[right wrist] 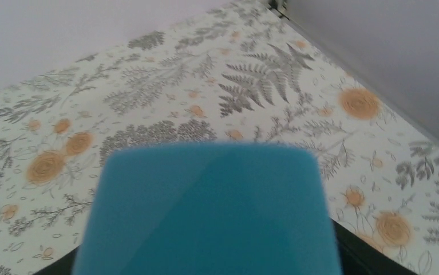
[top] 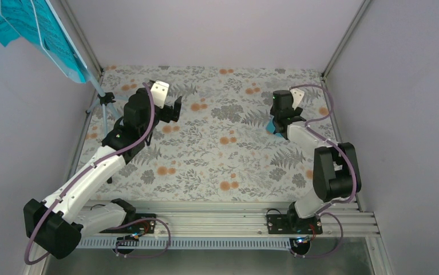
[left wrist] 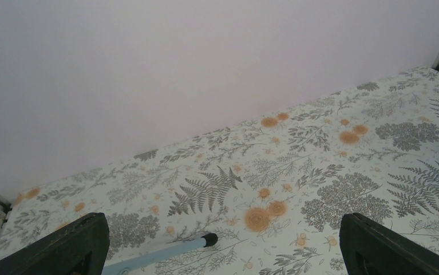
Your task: Pack up the instrument practice props
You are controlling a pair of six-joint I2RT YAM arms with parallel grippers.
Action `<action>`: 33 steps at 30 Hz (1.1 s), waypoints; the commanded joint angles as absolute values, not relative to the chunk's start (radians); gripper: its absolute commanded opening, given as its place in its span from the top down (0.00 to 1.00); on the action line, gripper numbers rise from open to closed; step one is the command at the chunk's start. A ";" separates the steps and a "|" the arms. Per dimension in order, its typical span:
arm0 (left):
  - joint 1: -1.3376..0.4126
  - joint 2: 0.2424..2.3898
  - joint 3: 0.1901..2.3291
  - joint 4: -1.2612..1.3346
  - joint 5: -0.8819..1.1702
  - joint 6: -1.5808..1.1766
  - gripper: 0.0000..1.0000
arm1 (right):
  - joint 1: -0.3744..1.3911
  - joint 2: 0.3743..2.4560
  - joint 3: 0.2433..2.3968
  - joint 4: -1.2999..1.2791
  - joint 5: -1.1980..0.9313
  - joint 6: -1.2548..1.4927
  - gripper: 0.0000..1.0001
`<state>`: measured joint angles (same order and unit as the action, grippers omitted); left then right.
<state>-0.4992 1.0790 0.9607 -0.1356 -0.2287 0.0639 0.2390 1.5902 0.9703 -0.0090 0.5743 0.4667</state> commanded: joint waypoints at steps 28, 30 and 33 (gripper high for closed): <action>-0.233 1.131 0.824 -0.162 0.291 -0.273 0.00 | 0.162 1.017 0.942 -0.095 0.164 0.353 0.00; -0.134 1.079 0.759 -0.152 0.343 -0.313 0.00 | 0.161 0.996 0.943 -0.097 0.143 0.339 0.00; -0.025 0.994 0.726 -0.176 0.355 -0.319 0.00 | 0.162 0.967 0.938 -0.097 0.117 0.317 0.00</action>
<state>-0.1257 1.1053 0.7464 -0.1677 0.2367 -0.2340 0.1669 1.0073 0.9409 -0.0895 0.1936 0.3637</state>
